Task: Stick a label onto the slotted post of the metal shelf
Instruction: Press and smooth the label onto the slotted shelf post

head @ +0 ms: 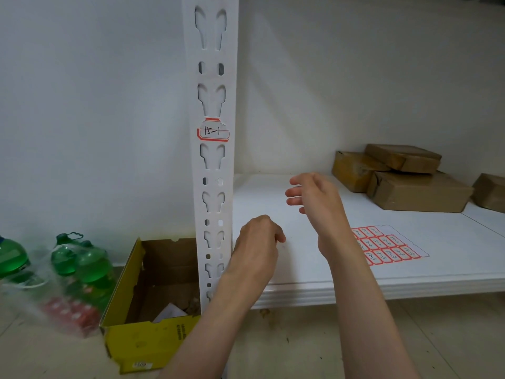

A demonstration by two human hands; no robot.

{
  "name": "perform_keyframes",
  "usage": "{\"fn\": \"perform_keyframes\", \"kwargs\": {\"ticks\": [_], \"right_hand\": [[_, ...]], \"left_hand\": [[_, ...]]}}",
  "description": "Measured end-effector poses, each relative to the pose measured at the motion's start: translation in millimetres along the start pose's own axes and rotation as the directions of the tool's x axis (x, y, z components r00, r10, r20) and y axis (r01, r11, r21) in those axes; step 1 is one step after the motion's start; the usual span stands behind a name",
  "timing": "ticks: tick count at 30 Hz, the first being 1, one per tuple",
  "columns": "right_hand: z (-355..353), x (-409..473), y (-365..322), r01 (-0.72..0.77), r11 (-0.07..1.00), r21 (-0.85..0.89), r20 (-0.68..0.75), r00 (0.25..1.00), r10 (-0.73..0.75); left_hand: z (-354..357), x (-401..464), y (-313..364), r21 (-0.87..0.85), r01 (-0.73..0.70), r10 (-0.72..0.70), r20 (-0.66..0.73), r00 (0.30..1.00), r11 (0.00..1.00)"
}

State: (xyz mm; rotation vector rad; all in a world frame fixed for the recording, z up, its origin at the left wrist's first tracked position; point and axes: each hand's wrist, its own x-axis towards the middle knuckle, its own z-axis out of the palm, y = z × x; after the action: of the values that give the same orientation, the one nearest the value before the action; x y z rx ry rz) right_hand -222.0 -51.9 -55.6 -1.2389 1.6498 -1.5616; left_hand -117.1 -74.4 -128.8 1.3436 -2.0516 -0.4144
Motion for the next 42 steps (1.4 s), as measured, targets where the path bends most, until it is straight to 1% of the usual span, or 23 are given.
{"fn": "perform_keyframes", "kwargs": {"ticks": [5, 9, 15, 19, 22, 25, 27, 28, 30, 31, 33, 34, 35, 37, 39, 40, 42], "right_hand": [[0, 0, -1, 0.005, 1.0, -0.003, 0.004, 1.0, -0.005], [0, 0, -1, 0.012, 1.0, -0.003, 0.006, 1.0, -0.012], [0, -1, -4, 0.031, 0.999, 0.009, 0.003, 1.0, -0.031], [-1, -3, -6, 0.053, 0.998, 0.022, -0.007, 0.999, -0.053], [-1, -4, -7, 0.064, 0.997, 0.033, -0.01, 0.998, -0.064], [-1, -5, -8, 0.066, 0.996, 0.057, -0.011, 0.998, -0.066], [-1, -5, -9, 0.067, 0.995, 0.073, -0.015, 0.998, -0.066], [-2, -4, -10, 0.062, 0.994, 0.093, -0.016, 0.998, -0.061], [-3, -4, -12, 0.04, 0.983, 0.179, -0.007, 0.999, -0.039], [-3, -3, -14, 0.024, 0.967, 0.254, 0.002, 1.0, -0.025], [-6, -3, -17, -0.011, 0.908, 0.419, 0.031, 1.0, -0.002], [-8, -2, -18, -0.018, 0.881, 0.473, 0.043, 0.999, -0.002], [-10, -2, -19, -0.017, 0.864, 0.503, 0.052, 0.999, -0.01], [-12, -4, -22, 0.006, 0.847, 0.531, 0.063, 0.997, -0.046], [-11, -9, -27, 0.049, 0.837, 0.544, 0.076, 0.991, -0.107], [-10, -12, -30, 0.074, 0.835, 0.546, 0.084, 0.986, -0.142], [-4, -17, -37, 0.124, 0.833, 0.539, 0.096, 0.974, -0.207]], "left_hand": [[-2, 7, 2, 0.016, 0.044, -0.044, 0.02, 0.999, 0.999], [3, 5, 3, 0.059, 0.008, -0.009, 0.017, 1.0, 0.998], [-7, 5, 11, 0.012, -0.015, 0.015, -0.033, 0.999, 1.0], [-8, 4, 11, 0.031, -0.061, 0.062, -0.036, 0.997, 0.998], [-10, 4, 11, -0.054, -0.055, 0.054, -0.026, 0.998, 0.997], [-16, 5, 14, -0.228, -0.009, 0.0, -0.038, 0.999, 0.974], [-21, 3, 18, -0.414, 0.036, -0.046, -0.015, 0.999, 0.91], [-25, 1, 21, -0.519, 0.061, -0.068, 0.006, 0.998, 0.853], [-33, -3, 28, -0.716, 0.102, -0.086, 0.058, 0.995, 0.691], [-38, -4, 31, -0.795, 0.12, -0.084, 0.087, 0.993, 0.595], [-48, -6, 37, -0.891, 0.148, -0.061, 0.135, 0.989, 0.428], [-53, -6, 40, -0.917, 0.149, -0.043, 0.144, 0.989, 0.371], [-59, -7, 43, -0.933, 0.144, -0.025, 0.144, 0.989, 0.33], [-70, -10, 49, -0.949, 0.117, 0.01, 0.126, 0.992, 0.293], [-81, -15, 57, -0.946, 0.078, 0.036, 0.093, 0.995, 0.314], [-88, -17, 61, -0.932, 0.042, 0.045, 0.062, 0.997, 0.36], [-101, -22, 68, -0.85, -0.081, 0.061, -0.057, 0.996, 0.521]]}}
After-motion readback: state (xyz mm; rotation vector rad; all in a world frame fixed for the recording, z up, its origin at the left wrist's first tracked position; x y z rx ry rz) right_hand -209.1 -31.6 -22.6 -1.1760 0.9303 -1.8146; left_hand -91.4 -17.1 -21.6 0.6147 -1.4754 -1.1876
